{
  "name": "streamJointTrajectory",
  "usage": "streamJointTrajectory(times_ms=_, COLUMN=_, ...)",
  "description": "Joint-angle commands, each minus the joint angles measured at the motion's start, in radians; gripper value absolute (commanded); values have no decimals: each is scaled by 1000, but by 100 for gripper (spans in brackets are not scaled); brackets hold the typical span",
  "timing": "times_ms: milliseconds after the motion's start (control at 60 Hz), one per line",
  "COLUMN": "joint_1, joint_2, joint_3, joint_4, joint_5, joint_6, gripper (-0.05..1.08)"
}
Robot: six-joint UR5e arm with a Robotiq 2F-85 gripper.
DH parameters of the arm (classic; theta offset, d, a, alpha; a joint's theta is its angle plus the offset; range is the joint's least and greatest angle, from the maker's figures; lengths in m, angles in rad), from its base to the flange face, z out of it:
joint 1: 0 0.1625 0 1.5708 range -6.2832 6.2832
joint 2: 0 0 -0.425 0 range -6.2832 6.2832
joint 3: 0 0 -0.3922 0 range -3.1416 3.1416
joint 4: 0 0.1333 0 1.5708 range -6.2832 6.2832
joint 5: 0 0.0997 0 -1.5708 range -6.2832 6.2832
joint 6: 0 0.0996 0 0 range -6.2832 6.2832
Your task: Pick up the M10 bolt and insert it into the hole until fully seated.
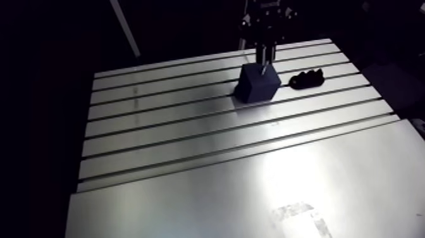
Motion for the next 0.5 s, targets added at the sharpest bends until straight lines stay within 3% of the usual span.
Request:
streamJointTrajectory(times_ms=17, joint_1=0, joint_2=-3, joint_3=8, joint_4=-1, joint_5=-1, joint_6=0, gripper=106)
streamJointTrajectory(times_ms=117, joint_1=0, joint_2=-3, joint_3=10, joint_4=-1, joint_5=1, joint_6=-1, gripper=99)
streamJointTrajectory(times_ms=133, joint_1=0, joint_2=-3, joint_3=10, joint_4=-1, joint_5=1, joint_6=-1, gripper=91)
streamJointTrajectory(times_ms=150, joint_1=0, joint_2=-3, joint_3=10, joint_4=-1, joint_5=1, joint_6=-1, gripper=91)
streamJointTrajectory(times_ms=167, joint_1=0, joint_2=-3, joint_3=11, joint_4=-1, joint_5=1, joint_6=-2, gripper=77)
streamJointTrajectory(times_ms=183, joint_1=0, joint_2=-3, joint_3=11, joint_4=-1, joint_5=1, joint_6=-2, gripper=77)
streamJointTrajectory(times_ms=200, joint_1=0, joint_2=-3, joint_3=11, joint_4=-1, joint_5=1, joint_6=-2, gripper=53)
streamJointTrajectory(times_ms=217, joint_1=0, joint_2=-3, joint_3=11, joint_4=-1, joint_5=1, joint_6=-2, gripper=53)
streamJointTrajectory(times_ms=250, joint_1=0, joint_2=-3, joint_3=13, joint_4=-1, joint_5=1, joint_6=-2, gripper=6)
streamJointTrajectory(times_ms=317, joint_1=0, joint_2=-6, joint_3=16, joint_4=-5, joint_5=0, joint_6=-2, gripper=0)
streamJointTrajectory(times_ms=500, joint_1=0, joint_2=-12, joint_3=20, joint_4=-30, joint_5=1, joint_6=-14, gripper=0)
